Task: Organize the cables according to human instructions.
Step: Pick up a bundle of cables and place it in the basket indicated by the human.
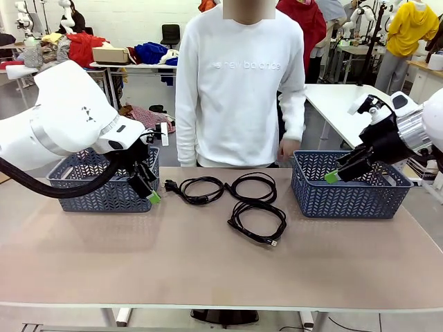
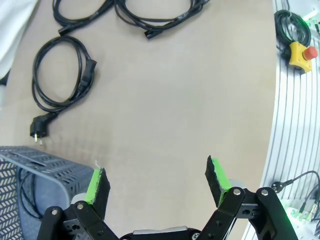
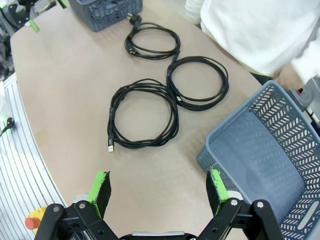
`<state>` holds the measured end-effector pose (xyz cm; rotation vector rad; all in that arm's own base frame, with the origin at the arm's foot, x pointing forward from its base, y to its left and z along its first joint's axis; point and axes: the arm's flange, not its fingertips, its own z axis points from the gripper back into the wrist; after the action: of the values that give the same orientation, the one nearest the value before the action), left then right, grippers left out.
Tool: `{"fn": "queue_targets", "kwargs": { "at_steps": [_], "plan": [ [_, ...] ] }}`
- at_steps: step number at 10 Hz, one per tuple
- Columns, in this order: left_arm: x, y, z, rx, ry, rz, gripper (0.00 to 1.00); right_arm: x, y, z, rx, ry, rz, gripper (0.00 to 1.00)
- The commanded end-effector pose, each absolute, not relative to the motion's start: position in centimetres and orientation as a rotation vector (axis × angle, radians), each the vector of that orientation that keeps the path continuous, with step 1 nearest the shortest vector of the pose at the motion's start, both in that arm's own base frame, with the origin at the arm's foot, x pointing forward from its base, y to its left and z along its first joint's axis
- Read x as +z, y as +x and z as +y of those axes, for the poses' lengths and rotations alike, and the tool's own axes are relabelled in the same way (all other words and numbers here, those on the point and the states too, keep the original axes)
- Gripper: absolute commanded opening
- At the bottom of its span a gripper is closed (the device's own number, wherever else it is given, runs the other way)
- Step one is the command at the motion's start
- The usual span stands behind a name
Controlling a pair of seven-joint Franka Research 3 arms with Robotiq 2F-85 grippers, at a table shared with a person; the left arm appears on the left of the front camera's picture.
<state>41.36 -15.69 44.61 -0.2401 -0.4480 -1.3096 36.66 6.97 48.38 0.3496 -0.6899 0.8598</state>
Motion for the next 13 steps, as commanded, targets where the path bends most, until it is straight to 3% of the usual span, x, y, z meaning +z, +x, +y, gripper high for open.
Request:
{"fn": "queue_targets", "kwargs": {
  "at_steps": [1,13],
  "plan": [
    [44.83,41.62,-15.66,-1.308,-0.247,-0.435,1.0,48.28,36.84,6.83,0.863,0.367,-0.699,1.0],
    [44.83,41.62,-15.66,-1.308,-0.247,-0.435,1.0,48.28,36.84,6.83,0.863,0.367,-0.699,1.0]
  ]
}}
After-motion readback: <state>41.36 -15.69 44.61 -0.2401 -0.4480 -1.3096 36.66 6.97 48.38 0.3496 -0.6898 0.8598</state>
